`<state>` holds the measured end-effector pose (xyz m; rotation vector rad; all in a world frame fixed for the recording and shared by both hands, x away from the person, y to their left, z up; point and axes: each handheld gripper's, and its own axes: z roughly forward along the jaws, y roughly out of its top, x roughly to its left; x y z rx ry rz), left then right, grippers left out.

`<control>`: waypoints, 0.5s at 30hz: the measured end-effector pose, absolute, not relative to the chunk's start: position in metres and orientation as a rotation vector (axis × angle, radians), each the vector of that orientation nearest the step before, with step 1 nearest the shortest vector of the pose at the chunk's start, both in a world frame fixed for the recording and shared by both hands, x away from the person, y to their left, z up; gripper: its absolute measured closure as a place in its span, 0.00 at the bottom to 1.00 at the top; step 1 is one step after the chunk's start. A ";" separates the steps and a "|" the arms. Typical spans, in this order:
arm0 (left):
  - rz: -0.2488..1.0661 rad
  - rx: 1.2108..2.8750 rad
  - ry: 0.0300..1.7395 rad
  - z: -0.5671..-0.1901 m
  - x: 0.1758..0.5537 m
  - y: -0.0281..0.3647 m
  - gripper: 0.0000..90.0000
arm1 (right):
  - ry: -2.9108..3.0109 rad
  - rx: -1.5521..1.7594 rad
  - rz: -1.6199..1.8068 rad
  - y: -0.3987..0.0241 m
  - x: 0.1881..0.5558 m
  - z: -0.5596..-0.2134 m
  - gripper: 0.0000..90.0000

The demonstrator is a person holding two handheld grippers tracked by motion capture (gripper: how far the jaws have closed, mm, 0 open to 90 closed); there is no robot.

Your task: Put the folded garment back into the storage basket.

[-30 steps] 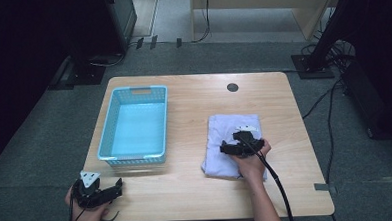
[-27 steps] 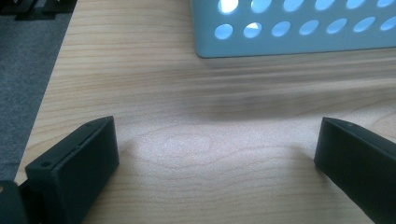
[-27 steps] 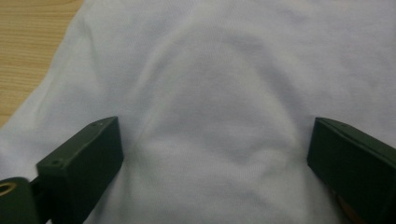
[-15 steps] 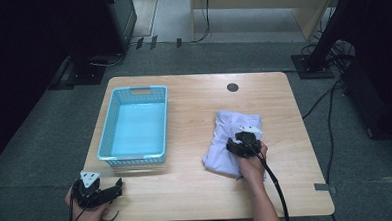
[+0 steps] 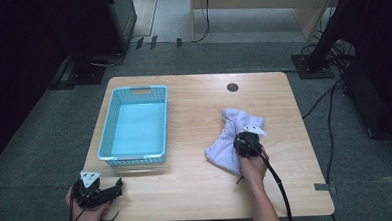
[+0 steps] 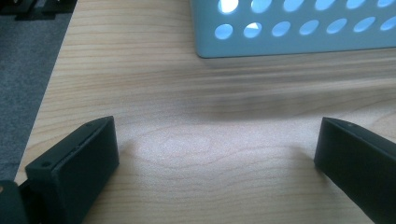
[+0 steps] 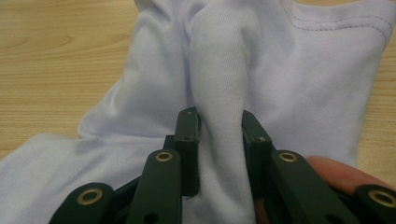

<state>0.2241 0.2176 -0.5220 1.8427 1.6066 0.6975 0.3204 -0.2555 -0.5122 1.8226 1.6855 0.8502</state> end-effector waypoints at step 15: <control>0.697 1.843 1.607 -0.522 0.224 0.218 0.00 | 1.603 1.754 0.908 -0.257 0.316 -0.502 0.84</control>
